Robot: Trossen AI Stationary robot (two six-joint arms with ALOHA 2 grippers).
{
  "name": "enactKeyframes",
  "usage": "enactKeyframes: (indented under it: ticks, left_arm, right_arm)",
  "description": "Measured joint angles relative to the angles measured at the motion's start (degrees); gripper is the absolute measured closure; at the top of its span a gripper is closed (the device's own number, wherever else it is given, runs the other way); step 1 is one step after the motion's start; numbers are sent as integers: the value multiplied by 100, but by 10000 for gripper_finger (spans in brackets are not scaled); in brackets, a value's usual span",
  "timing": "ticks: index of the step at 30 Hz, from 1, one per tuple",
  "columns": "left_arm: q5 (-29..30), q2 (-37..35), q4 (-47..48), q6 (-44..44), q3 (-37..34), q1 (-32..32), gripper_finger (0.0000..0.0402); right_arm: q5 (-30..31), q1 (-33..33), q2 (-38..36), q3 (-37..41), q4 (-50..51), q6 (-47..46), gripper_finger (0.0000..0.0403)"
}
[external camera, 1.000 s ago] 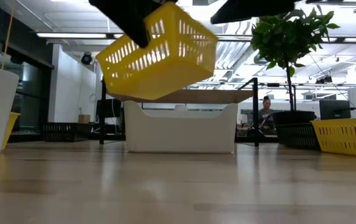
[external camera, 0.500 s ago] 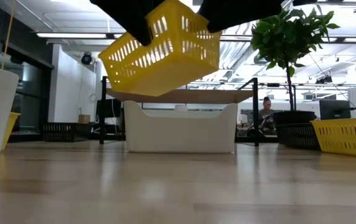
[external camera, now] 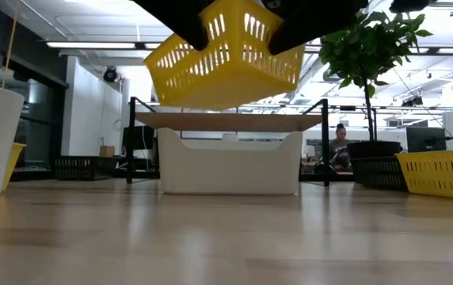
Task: Stack baskets on shelf by color
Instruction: Stack the top left yellow bin on top of the bottom right yellow bin
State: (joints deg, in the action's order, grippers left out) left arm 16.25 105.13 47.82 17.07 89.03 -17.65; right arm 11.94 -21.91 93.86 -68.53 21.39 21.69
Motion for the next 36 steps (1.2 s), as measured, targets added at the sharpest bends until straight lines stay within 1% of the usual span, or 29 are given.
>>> enactKeyframes:
  ticks: [1, 4, 6, 8, 13, 16, 18, 21, 24, 28, 32, 36]
  left_arm:
    - [6, -3, -25, -17, 0, 2, 384]
    - [6, -6, -8, -91, 56, 2, 359]
    - [-1, -6, -20, -232, 180, 0, 336]
    - [-8, -4, 82, -354, 366, -11, 310]
    - [52, -3, 655, -507, 1047, -152, 245]
    - [70, -3, 1218, -830, 1472, -276, 218]
    - [87, -36, 1580, -1176, 1671, -371, 209]
    - [109, -181, 1824, -1731, 1663, -518, 205]
    - [146, -448, 1767, -1989, 1386, -736, 210]
    - [481, -873, 1030, -1992, 663, -1085, 222]
    - [766, -1444, -61, -1997, -284, -1379, 234]
    - [1149, -1998, -1396, -1980, -1400, -1630, 243]
  right_arm:
    - [1, -2, 0, 1, 24, -2, 392]
    - [35, 4, 0, 1, 24, -44, 380]
    - [110, 8, -6, 1, 11, -56, 386]
    - [151, 9, -44, 1, 10, -58, 398]
    - [363, 13, -260, 1, 243, -140, 400]
    - [481, -22, -497, 1, 686, -442, 401]
    - [610, -73, -656, 1, 1128, -754, 402]
    - [979, -245, -887, 1, 1936, -1451, 402]
    - [1235, -521, -1037, 1, 2912, -2403, 403]
    - [1533, -1015, -1095, 1, 3996, -3804, 403]
    - [1651, -1513, -1097, 1, 4682, -5288, 403]
    - [1766, -2032, -1097, 1, 5229, -6428, 403]
